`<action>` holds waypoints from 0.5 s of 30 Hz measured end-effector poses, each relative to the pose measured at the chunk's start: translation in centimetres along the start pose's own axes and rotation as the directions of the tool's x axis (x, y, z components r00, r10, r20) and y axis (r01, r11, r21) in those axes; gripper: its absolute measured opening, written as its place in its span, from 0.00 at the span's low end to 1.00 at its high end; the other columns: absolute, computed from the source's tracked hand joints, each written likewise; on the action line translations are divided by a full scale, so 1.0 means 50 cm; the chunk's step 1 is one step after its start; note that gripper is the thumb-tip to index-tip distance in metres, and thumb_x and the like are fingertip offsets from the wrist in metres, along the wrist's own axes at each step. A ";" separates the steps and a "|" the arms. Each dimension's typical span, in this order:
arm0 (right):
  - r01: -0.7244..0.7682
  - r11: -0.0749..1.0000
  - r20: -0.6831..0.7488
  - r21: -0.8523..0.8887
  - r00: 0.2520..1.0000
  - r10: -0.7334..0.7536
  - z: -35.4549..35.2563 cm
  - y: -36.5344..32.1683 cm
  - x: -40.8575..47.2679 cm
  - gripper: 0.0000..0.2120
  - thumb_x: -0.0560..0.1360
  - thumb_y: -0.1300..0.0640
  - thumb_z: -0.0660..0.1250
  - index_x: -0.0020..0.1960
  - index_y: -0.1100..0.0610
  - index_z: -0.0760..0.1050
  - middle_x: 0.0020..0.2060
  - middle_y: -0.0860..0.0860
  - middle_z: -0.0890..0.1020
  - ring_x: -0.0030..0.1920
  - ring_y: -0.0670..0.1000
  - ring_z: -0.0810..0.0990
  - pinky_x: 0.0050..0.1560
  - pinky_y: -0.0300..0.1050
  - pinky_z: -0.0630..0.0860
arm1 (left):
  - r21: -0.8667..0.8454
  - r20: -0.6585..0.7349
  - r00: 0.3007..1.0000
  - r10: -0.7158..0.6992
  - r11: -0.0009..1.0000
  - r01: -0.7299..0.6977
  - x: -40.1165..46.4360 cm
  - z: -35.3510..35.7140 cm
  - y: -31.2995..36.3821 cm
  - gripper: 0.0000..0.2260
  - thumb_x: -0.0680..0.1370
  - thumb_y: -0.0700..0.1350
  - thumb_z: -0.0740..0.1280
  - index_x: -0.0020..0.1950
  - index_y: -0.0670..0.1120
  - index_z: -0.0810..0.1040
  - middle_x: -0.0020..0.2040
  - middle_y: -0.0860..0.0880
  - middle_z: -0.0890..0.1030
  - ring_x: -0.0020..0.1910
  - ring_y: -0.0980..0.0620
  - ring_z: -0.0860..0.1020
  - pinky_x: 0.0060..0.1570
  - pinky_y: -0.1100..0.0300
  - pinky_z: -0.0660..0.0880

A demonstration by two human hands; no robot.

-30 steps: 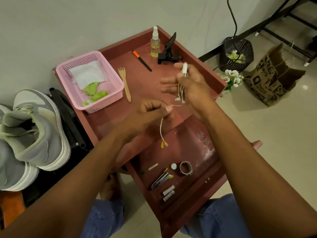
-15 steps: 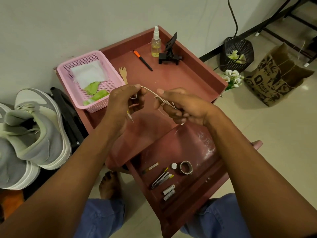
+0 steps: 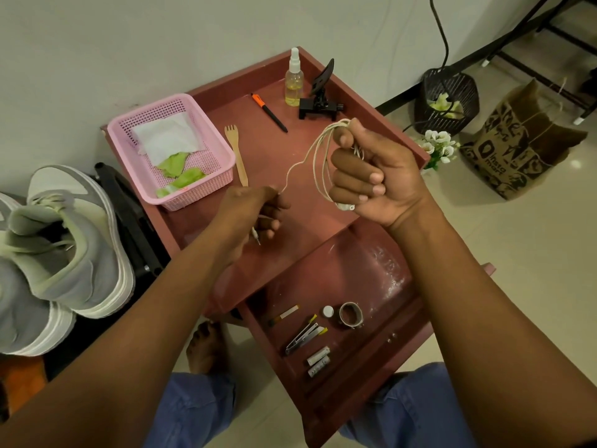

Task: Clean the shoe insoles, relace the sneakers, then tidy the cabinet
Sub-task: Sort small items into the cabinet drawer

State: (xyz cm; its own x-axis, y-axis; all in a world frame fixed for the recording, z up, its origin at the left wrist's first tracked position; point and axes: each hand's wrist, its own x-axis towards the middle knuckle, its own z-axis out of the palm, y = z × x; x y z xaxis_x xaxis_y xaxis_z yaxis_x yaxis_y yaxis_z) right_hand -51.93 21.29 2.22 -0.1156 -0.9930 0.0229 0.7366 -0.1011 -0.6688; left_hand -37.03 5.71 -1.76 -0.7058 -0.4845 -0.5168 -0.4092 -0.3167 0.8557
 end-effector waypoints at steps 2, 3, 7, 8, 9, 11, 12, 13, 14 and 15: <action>0.057 0.998 -0.023 0.029 0.998 -0.056 -0.001 0.001 0.001 0.14 0.85 0.51 0.52 0.48 0.57 0.71 0.23 0.47 0.65 0.20 0.43 0.58 0.25 0.41 0.52 | 0.109 -0.010 1.000 0.016 0.994 -0.015 0.002 0.002 -0.005 0.11 0.81 0.43 0.67 0.45 0.37 0.85 0.34 0.43 0.79 0.25 0.52 0.74 0.24 0.63 0.70; 0.087 0.996 -0.050 0.031 0.995 -0.086 -0.001 0.002 0.002 0.14 0.85 0.51 0.52 0.48 0.57 0.71 0.24 0.47 0.69 0.22 0.44 0.62 0.26 0.40 0.58 | 0.146 0.014 1.000 0.026 0.989 -0.027 0.002 0.002 -0.006 0.09 0.80 0.41 0.68 0.46 0.37 0.85 0.35 0.42 0.79 0.25 0.51 0.74 0.23 0.63 0.69; 0.178 0.983 -0.159 0.046 0.973 -0.168 -0.007 0.009 0.005 0.15 0.86 0.52 0.52 0.50 0.57 0.74 0.38 0.52 0.82 0.37 0.50 0.81 0.42 0.45 0.77 | 0.203 0.246 0.963 0.110 0.966 -0.163 -0.006 0.010 -0.006 0.06 0.78 0.36 0.71 0.53 0.39 0.86 0.42 0.41 0.82 0.34 0.49 0.77 0.32 0.63 0.73; 0.189 0.980 -0.177 0.055 0.968 -0.177 -0.008 0.010 0.006 0.15 0.86 0.52 0.53 0.51 0.57 0.75 0.42 0.53 0.84 0.42 0.52 0.84 0.48 0.49 0.79 | 0.186 0.294 0.944 0.151 0.959 -0.212 -0.007 0.011 -0.006 0.09 0.76 0.34 0.70 0.54 0.40 0.86 0.45 0.41 0.84 0.40 0.47 0.79 0.39 0.62 0.75; 0.200 0.978 -0.190 0.067 0.964 -0.184 -0.008 0.011 0.007 0.15 0.86 0.53 0.53 0.53 0.58 0.76 0.45 0.55 0.86 0.46 0.54 0.85 0.54 0.53 0.80 | 0.154 0.333 0.924 0.187 0.956 -0.249 -0.007 0.012 -0.005 0.13 0.73 0.31 0.69 0.55 0.39 0.85 0.50 0.42 0.85 0.48 0.47 0.82 0.45 0.62 0.76; 0.211 0.973 -0.202 0.089 0.961 -0.190 -0.008 0.014 0.009 0.13 0.86 0.54 0.53 0.56 0.59 0.75 0.50 0.58 0.86 0.53 0.58 0.85 0.62 0.58 0.77 | 0.067 0.384 0.892 0.237 0.957 -0.283 -0.008 0.010 -0.002 0.23 0.65 0.30 0.63 0.60 0.35 0.81 0.59 0.40 0.85 0.62 0.45 0.81 0.51 0.64 0.75; 0.215 0.972 -0.204 0.094 0.960 -0.193 -0.006 0.015 0.010 0.13 0.86 0.54 0.53 0.57 0.59 0.74 0.52 0.59 0.86 0.55 0.60 0.85 0.64 0.60 0.76 | 0.013 0.395 0.881 0.259 0.958 -0.287 -0.009 0.009 0.000 0.27 0.64 0.30 0.61 0.64 0.32 0.78 0.60 0.37 0.84 0.65 0.43 0.80 0.54 0.62 0.75; 0.222 0.970 -0.201 0.097 0.959 -0.199 -0.005 0.015 0.010 0.12 0.86 0.55 0.54 0.57 0.59 0.74 0.53 0.60 0.86 0.56 0.60 0.84 0.66 0.60 0.75 | -0.056 0.397 0.874 0.279 0.958 -0.281 -0.010 0.009 0.003 0.29 0.66 0.30 0.61 0.68 0.32 0.74 0.60 0.34 0.83 0.66 0.40 0.80 0.59 0.59 0.75; 0.230 0.968 -0.195 0.103 0.959 -0.207 -0.003 0.015 0.009 0.12 0.85 0.55 0.55 0.57 0.60 0.74 0.53 0.60 0.86 0.57 0.61 0.84 0.66 0.61 0.75 | -0.140 0.386 0.874 0.294 0.955 -0.260 -0.014 0.010 0.005 0.28 0.70 0.32 0.61 0.72 0.33 0.70 0.60 0.31 0.82 0.65 0.37 0.80 0.65 0.53 0.74; 0.237 0.965 -0.187 0.115 0.959 -0.213 -0.002 0.013 0.008 0.12 0.85 0.55 0.56 0.56 0.60 0.75 0.52 0.60 0.86 0.57 0.60 0.84 0.66 0.61 0.76 | -0.219 0.359 0.882 0.304 0.947 -0.237 -0.015 0.011 0.007 0.26 0.75 0.35 0.62 0.74 0.36 0.68 0.58 0.30 0.81 0.63 0.34 0.80 0.69 0.48 0.74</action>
State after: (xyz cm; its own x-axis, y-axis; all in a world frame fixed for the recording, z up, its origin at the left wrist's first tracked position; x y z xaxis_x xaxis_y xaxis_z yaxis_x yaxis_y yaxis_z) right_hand -51.55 20.81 1.73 -0.3929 -0.9193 0.0253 0.7596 -0.3399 -0.5545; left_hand -36.95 6.42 -1.04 -0.9549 -0.2308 -0.1869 -0.0937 -0.3631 0.9270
